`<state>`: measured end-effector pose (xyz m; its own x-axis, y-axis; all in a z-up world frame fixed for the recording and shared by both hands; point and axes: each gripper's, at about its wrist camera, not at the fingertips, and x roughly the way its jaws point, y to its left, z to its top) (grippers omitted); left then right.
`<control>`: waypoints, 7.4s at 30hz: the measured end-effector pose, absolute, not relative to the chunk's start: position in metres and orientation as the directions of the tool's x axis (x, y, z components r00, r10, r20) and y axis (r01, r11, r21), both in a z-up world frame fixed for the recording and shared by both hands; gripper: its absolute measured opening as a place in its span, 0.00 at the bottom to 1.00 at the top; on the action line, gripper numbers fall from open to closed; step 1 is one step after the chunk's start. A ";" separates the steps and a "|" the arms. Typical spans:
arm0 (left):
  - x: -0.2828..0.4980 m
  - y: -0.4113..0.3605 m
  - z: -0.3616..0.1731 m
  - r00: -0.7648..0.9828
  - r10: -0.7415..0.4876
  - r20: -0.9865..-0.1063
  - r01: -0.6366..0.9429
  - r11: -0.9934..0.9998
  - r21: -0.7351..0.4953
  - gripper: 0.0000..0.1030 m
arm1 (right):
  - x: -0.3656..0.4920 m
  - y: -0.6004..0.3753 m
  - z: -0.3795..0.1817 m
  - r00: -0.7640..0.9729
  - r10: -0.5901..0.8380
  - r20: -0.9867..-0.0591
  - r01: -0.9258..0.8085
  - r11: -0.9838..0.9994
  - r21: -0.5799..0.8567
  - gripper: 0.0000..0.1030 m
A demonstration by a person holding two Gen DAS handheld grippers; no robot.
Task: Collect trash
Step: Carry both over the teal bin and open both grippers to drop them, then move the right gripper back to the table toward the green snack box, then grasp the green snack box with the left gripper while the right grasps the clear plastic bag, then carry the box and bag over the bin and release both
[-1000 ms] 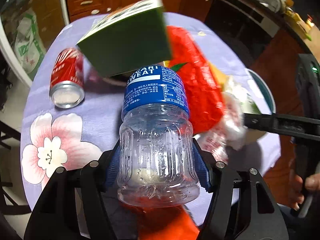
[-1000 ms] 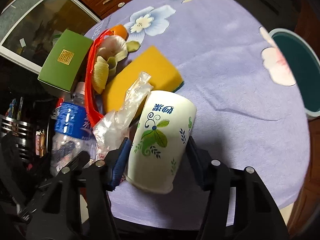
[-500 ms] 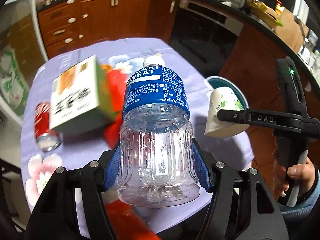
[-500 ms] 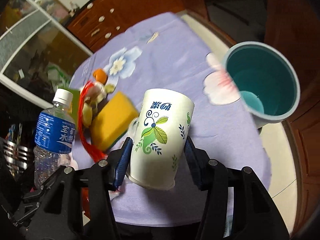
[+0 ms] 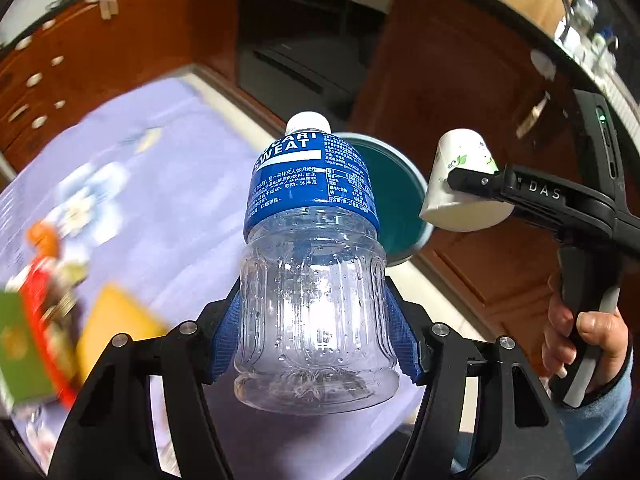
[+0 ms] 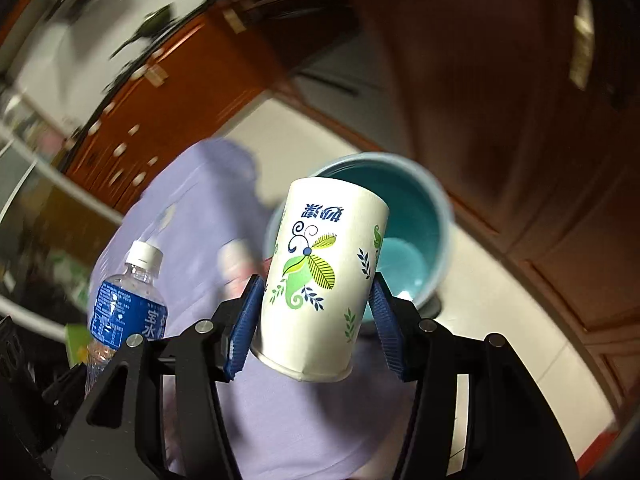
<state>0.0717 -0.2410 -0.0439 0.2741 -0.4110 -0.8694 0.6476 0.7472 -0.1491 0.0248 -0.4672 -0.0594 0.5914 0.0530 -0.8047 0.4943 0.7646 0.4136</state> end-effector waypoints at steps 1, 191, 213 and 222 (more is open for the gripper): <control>0.076 -0.256 -0.049 0.261 -0.405 -0.876 0.658 0.739 -0.145 0.64 | 0.025 -0.477 -0.064 0.587 0.048 -0.808 0.510 0.753 0.415 0.50; 0.090 -0.256 -0.016 0.375 -0.417 -0.828 0.653 0.752 -0.084 0.01 | 0.025 -0.494 -0.019 0.619 -0.041 -0.784 0.461 0.828 0.320 0.24; 0.154 -0.358 -0.100 0.282 -0.352 -0.893 0.679 0.730 -0.073 0.62 | 0.059 -0.545 -0.086 0.490 -0.025 -0.872 0.513 0.817 0.265 0.24; 0.157 -0.331 -0.093 0.302 -0.352 -0.886 0.633 0.769 -0.090 0.79 | 0.085 -0.527 -0.098 0.464 0.035 -0.885 0.459 0.845 0.274 0.31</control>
<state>0.1573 -0.3310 -0.0929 0.3018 -0.3517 -0.8861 0.6326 0.7692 -0.0898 0.0855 -0.5268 -0.0976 0.4637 0.0354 -0.8853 0.4594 0.8447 0.2744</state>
